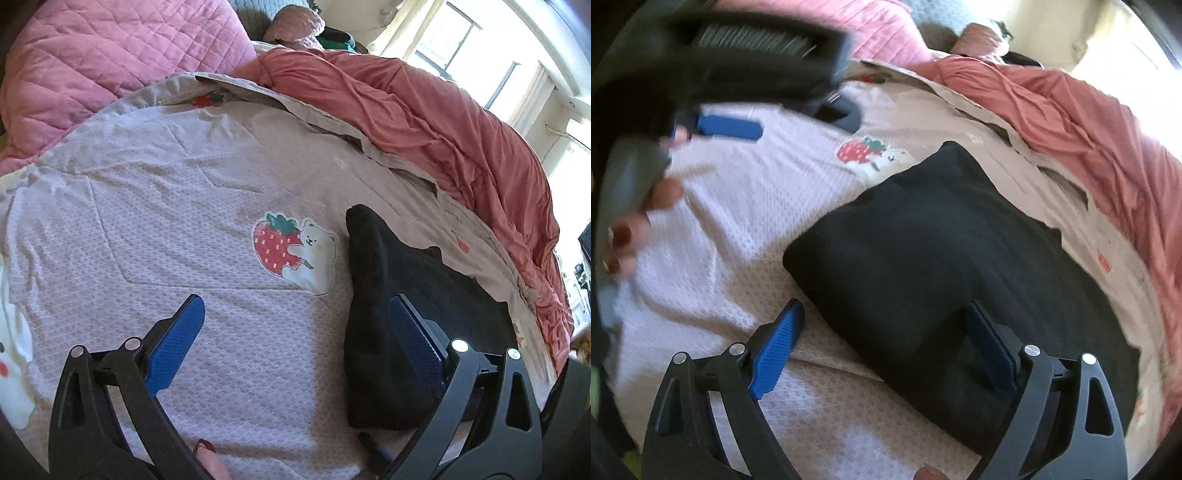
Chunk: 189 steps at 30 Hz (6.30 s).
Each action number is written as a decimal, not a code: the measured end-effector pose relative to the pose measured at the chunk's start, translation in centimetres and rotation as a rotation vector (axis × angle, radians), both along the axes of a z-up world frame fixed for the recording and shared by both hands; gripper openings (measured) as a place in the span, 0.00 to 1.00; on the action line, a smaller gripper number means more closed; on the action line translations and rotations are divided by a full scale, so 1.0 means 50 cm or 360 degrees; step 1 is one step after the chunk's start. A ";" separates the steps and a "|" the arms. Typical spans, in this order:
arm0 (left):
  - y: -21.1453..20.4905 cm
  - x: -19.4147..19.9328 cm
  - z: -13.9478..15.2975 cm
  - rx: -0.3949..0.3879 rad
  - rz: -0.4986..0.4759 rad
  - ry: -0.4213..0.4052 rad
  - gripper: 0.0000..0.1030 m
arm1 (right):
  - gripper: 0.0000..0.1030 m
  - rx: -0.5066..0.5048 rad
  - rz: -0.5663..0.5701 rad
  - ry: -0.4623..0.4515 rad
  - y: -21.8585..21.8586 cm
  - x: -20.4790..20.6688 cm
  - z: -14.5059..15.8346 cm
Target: Fold small clothes
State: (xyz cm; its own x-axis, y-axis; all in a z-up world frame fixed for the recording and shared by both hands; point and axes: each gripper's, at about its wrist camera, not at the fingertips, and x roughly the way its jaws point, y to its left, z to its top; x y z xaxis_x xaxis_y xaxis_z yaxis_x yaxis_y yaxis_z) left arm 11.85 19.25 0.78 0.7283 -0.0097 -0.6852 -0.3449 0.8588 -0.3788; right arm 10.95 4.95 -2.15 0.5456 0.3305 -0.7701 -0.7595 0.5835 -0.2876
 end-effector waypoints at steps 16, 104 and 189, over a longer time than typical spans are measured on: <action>-0.007 0.051 -0.031 -0.0594 -0.0218 -0.0140 0.90 | 0.07 0.0636 -0.0140 0.0142 -0.138 0.051 0.080; -0.496 0.105 -0.030 -0.0015 -0.0830 -0.0193 0.72 | 0.06 0.0927 -0.0996 0.0552 -0.645 0.303 0.067; -0.606 0.122 -0.036 0.0383 -0.0965 -0.0052 0.67 | 0.78 0.0801 -0.1041 0.0455 -0.653 0.351 0.084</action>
